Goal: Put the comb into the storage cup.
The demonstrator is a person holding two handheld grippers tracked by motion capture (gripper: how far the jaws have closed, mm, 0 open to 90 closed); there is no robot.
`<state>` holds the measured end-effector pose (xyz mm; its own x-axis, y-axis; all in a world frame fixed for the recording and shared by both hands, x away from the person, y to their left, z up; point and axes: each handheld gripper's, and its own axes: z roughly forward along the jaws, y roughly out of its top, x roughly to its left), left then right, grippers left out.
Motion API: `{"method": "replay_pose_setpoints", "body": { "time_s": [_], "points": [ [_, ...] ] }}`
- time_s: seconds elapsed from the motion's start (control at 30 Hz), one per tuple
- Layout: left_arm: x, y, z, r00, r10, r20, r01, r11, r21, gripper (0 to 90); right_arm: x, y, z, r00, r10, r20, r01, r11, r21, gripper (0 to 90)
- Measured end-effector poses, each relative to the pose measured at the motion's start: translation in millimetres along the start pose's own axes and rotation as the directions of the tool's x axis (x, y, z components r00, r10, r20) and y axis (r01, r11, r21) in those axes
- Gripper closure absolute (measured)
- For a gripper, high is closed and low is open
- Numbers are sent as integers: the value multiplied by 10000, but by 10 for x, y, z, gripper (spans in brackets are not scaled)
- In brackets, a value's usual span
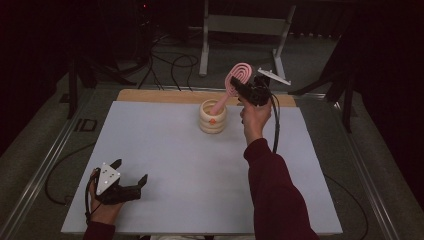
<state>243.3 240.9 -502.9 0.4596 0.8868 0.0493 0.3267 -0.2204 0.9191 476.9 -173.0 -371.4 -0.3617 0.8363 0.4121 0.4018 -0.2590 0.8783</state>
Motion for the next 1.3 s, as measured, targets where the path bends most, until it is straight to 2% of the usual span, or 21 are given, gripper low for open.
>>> {"method": "replay_pose_setpoints", "body": {
  "time_s": [0.73, 0.87, 1.1, 1.3],
  "points": [
    [-2, 0, 2, 10000, 0, 9, 0, 10000, -6, 1, -10, -90, 45, 9998, 9, 193, -10, 10000, 54, 637],
    [-4, 0, 3, 10000, 10, 11, -10, 10000, 2, 1, 12, -143, 71, 9993, -172, 337, 168, 9998, 142, 637],
    [-2, 0, 2, 10000, 12, 12, -12, 10000, -6, 1, 19, -178, 97, 9994, -151, 315, 146, 9998, 169, 637],
    [-7, 0, 3, 10000, 34, 28, -34, 10000, 6, 1, 36, -201, 112, 9989, -320, 335, 312, 9992, 232, 637]
  ]
}}
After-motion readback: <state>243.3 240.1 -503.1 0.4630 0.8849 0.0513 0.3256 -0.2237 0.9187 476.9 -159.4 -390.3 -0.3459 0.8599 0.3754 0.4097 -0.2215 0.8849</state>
